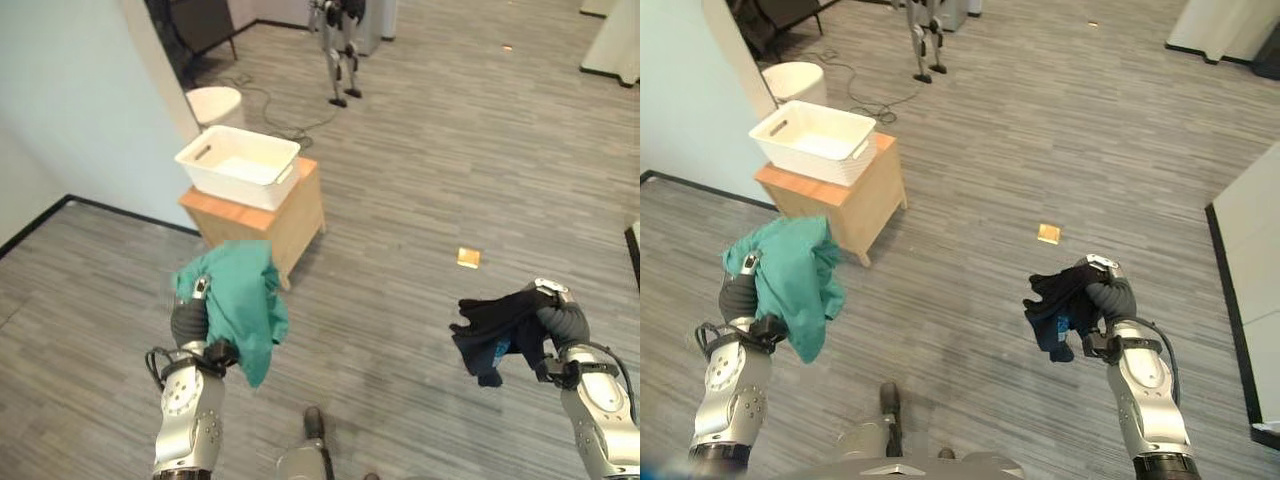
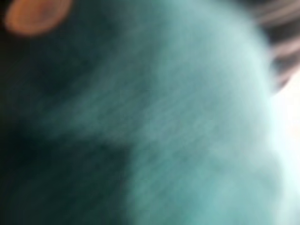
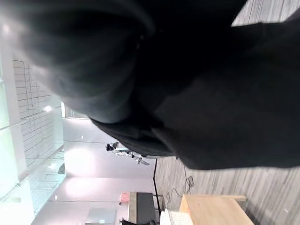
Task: Pick up bed clothes into laundry basket.
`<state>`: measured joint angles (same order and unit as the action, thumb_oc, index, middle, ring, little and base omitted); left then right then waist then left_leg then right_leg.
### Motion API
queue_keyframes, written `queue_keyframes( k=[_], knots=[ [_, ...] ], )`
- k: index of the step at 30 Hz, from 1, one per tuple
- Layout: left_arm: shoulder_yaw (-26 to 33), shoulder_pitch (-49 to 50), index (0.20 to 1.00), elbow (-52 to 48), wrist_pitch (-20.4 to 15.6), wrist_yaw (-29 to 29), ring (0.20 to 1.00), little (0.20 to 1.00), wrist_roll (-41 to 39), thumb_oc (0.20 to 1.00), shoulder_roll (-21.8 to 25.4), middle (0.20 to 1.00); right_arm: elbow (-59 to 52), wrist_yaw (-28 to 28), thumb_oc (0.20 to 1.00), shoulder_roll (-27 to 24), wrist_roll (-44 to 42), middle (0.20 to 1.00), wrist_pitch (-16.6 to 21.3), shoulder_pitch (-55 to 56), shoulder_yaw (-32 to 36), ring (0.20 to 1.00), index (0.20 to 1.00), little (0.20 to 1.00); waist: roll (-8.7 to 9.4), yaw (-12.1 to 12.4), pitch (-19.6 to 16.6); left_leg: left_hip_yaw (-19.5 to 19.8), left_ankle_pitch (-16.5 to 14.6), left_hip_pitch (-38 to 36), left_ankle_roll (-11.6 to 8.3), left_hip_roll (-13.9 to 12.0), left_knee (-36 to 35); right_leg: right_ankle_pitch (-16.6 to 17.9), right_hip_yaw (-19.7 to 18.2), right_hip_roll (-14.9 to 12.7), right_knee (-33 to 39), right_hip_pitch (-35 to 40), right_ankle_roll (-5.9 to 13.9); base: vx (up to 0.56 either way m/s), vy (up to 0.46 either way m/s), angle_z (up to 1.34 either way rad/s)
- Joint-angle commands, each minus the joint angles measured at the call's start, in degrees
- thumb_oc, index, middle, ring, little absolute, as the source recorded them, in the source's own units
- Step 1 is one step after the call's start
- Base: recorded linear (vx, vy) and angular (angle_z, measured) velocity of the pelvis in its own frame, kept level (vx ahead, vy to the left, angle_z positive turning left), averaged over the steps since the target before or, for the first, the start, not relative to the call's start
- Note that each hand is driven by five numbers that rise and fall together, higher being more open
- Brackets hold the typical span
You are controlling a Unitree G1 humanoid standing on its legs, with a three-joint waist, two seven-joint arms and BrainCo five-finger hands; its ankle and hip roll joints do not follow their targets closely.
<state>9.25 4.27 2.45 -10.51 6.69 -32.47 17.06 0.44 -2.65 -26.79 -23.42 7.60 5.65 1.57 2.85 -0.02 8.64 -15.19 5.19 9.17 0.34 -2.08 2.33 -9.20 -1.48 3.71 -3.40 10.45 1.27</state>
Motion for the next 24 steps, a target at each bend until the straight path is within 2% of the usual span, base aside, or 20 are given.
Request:
queue_keyframes(
  k=[1, 2, 3, 4, 5, 6, 7, 8, 10, 11, 13, 14, 17, 18, 19, 20, 23, 24],
  knots=[
    [1.16, -2.30, 0.200, -5.99, -3.62, 0.39, 0.200, 0.200, 1.90, 0.200, 6.07, 0.200, -4.37, -1.64, 0.200, 1.21, 1.47, 0.200, 2.41, -3.08, 1.20, 0.200, 0.200, 0.200, 1.70, 1.08, -1.75, 1.69, -3.09, -0.79, 0.70, -0.58, 2.76, 10.22, 1.09, -13.16, -13.54, -4.64, 8.04, 0.16, 0.132, -0.26],
    [1.15, -2.31, 0.200, -5.99, -3.62, 0.39, 0.200, 0.200, 1.90, 0.200, 6.07, 0.200, -4.37, -1.64, 0.200, 1.20, 1.47, 0.200, 2.41, -3.09, 1.21, 0.200, 0.200, 0.200, 1.65, 1.17, -1.84, 1.62, -3.04, -0.71, 0.69, -0.65, 2.71, 10.27, 0.99, -13.10, -13.58, -4.81, 8.02, 0.09, 0.089, 0.05],
    [0.97, -2.71, 0.200, -5.78, -3.37, 0.78, 0.200, 0.200, 2.47, 0.200, 6.75, 0.200, -4.65, -1.54, 0.200, 1.40, 1.48, 0.200, 2.37, -3.39, 1.07, 0.200, 0.200, 0.200, 1.53, 0.43, -0.90, 1.86, -4.05, -2.17, 1.60, -0.06, 2.39, 13.31, 0.89, -13.40, -19.06, -6.67, 8.74, 0.16, 0.155, 0.16],
    [0.87, -2.99, 0.200, -5.89, -3.27, 0.83, 0.200, 0.200, 2.49, 0.200, 7.18, 0.200, -4.65, -1.30, 0.200, 1.59, 1.64, 0.200, 2.32, -3.56, 0.92, 0.200, 0.200, 0.200, 0.75, 0.22, -0.44, 1.83, -4.14, -3.12, 2.02, -0.47, 1.79, 14.41, 0.93, -12.95, -22.54, -8.66, 8.71, 0.33, 0.273, 0.36],
    [0.75, -3.38, 0.200, -6.10, -3.10, 1.23, 0.200, 0.200, 2.95, 0.200, 7.88, 0.200, -4.38, -1.01, 0.200, 2.03, 2.24, 0.200, 2.13, -3.36, 0.49, 0.200, 0.200, 0.200, -0.28, -0.47, 0.11, 1.74, -5.39, -5.97, 2.51, -0.47, 0.70, 15.66, 2.63, -13.87, -26.07, -12.03, 8.17, 0.41, 0.256, 0.32],
    [0.89, -3.67, 0.200, -6.51, -2.99, 1.10, 0.200, 0.200, 2.71, 0.200, 8.06, 0.200, -4.36, -0.98, 0.200, 2.26, 2.19, 0.200, 1.63, -3.20, 0.19, 0.200, 0.200, 0.200, -0.85, -0.87, 0.17, 1.42, -6.66, -8.49, 2.52, -0.39, 0.15, 15.92, 6.01, -17.07, -25.58, -14.60, 7.09, 0.48, 0.196, 0.19],
    [1.17, -3.62, 0.200, -6.69, -3.07, 0.94, 0.200, 0.200, 2.37, 0.200, 8.10, 0.200, -4.30, -1.25, 0.200, 2.10, 1.80, 0.200, 1.54, -3.06, 0.33, 0.200, 0.200, 0.200, -0.96, -1.14, 0.18, 1.80, -7.29, -9.31, 2.11, -0.50, 0.10, 15.23, 7.36, -17.82, -23.63, -15.42, 6.67, 0.45, 0.077, 0.00],
    [1.34, -3.42, 0.200, -6.92, -3.16, 0.79, 0.200, 0.200, 2.12, 0.200, 7.98, 0.200, -4.25, -1.35, 0.200, 1.97, 1.46, 0.200, 1.46, -2.51, 0.79, 0.200, 0.200, 0.200, -0.86, -1.90, 0.53, 2.65, -8.29, -10.53, 1.72, -0.36, 0.14, 13.54, 7.31, -17.44, -21.07, -16.78, 6.62, 0.46, -0.037, 0.08],
    [0.89, -2.96, 0.200, -5.82, -3.15, 0.51, 0.200, 0.200, 1.43, 0.200, 7.62, 0.200, -3.60, -1.37, 0.200, 1.90, 0.06, 0.200, 1.49, -1.49, 1.65, 0.200, 0.200, 0.200, -0.51, -4.10, 1.13, 4.70, -10.06, -13.34, 0.80, -0.02, -0.60, 10.62, 4.08, -13.95, -9.69, -18.75, 6.93, 0.46, -0.068, 0.44],
    [0.45, -2.96, 0.200, -5.16, -3.14, 0.41, 0.200, 0.200, 1.35, 0.200, 7.45, 0.200, -3.47, -1.51, 0.200, 1.83, -0.40, 0.200, 1.61, -1.09, 1.76, 0.200, 0.200, 0.200, -0.34, -5.08, 1.19, 6.07, -10.71, -14.61, 0.47, 0.25, -1.29, 10.53, 1.05, -12.14, -4.84, -19.17, 7.29, 0.32, -0.064, 0.68],
    [0.12, -2.70, 0.200, -4.92, -3.09, 0.20, 0.200, 0.200, 1.32, 0.200, 7.49, 0.200, -3.65, -1.69, 0.200, 1.73, -0.66, 0.200, 1.54, -0.51, 1.74, 0.200, 0.200, 0.200, -0.02, -5.32, 1.22, 6.74, -10.67, -15.19, 0.20, 0.38, -1.80, 11.59, -0.35, -11.52, -2.49, -18.95, 7.64, 0.24, -0.070, 0.68],
    [-0.74, -3.04, 0.200, -4.59, -3.04, -0.56, 0.200, 0.200, 1.63, 0.200, 7.51, 0.200, -3.93, -2.42, 0.200, 1.55, -0.55, 0.200, 1.57, 0.79, 1.94, 0.200, 0.200, 0.200, 0.29, -6.77, 1.34, 9.37, -11.18, -16.90, -0.01, 0.84, -3.04, 13.41, -6.05, -8.72, 2.85, -21.74, 8.54, 0.32, -0.128, 0.88],
    [-1.59, -2.91, 0.200, -4.61, -2.93, -1.13, 0.200, 0.200, 2.33, 0.200, 7.46, 0.200, -3.98, -2.65, 0.200, 1.16, -0.09, 0.200, 1.26, 1.32, 1.38, 0.200, 0.200, 0.200, 0.50, -6.84, 1.14, 11.04, -11.50, -18.42, -0.43, 0.81, -4.20, 15.14, -4.58, -8.30, 4.92, -22.99, 9.11, 0.24, -0.145, 0.98],
    [-1.70, -3.00, 0.200, -4.51, -2.94, -0.98, 0.200, 0.200, 2.27, 0.200, 7.16, 0.200, -3.71, -2.62, 0.200, 0.94, 0.43, 0.200, 1.28, 0.93, 0.83, 0.200, 0.200, 0.200, 0.51, -6.83, 0.93, 11.83, -11.57, -18.98, -0.73, 0.61, -4.46, 15.59, -2.46, -8.88, 4.30, -22.91, 8.99, 0.13, -0.161, 0.53],
    [-1.80, -2.62, 0.200, -4.60, -2.97, -1.42, 0.200, 0.200, 1.78, 0.200, 6.78, 0.200, -3.82, -2.83, 0.200, 0.76, 0.66, 0.200, 1.11, 0.74, 0.50, 0.200, 0.200, 0.200, 0.59, -6.84, 0.81, 12.31, -11.69, -19.21, -0.93, 0.42, -4.32, 15.61, -1.92, -9.30, 3.21, -22.62, 8.91, 0.23, -0.328, 0.75],
    [-2.07, -1.96, 0.200, -4.41, -2.93, -2.03, 0.200, 0.200, 0.80, 0.200, 5.65, 0.200, -2.83, -3.08, 0.200, 0.58, 0.32, 0.200, 1.12, 0.12, -0.04, 0.200, 0.200, 0.200, 0.86, -6.57, -0.09, 13.00, -11.87, -19.56, -1.46, -0.55, -4.37, 14.93, -2.40, -8.86, 2.15, -21.50, 7.93, 0.24, -0.335, 0.72],
    [-2.19, -1.64, 0.200, -3.82, -3.25, -1.73, 0.200, 0.200, -0.88, 0.200, 3.93, 0.200, -2.46, -2.71, 0.200, -0.73, 1.19, 0.200, 1.23, -1.26, -0.61, 0.200, 0.200, 0.200, 0.35, -6.33, -0.88, 13.49, -11.67, -19.93, -2.43, -2.84, -3.26, 13.31, -1.85, -7.57, -0.51, -21.50, 6.65, 0.17, -0.230, 0.32],
    [-3.36, -1.93, 0.200, -2.83, -3.09, -1.94, 0.200, 0.200, -2.48, 0.200, 2.63, 0.200, -2.85, -2.57, 0.200, -0.88, -0.08, 0.200, 1.66, -1.54, -0.53, 0.200, 0.200, 0.200, 0.23, -6.11, -1.39, 13.82, -10.14, -19.21, -3.36, -4.36, -1.04, 12.19, -0.95, -7.13, -0.99, -20.16, 5.34, 0.21, -0.351, -0.02]
  ],
)
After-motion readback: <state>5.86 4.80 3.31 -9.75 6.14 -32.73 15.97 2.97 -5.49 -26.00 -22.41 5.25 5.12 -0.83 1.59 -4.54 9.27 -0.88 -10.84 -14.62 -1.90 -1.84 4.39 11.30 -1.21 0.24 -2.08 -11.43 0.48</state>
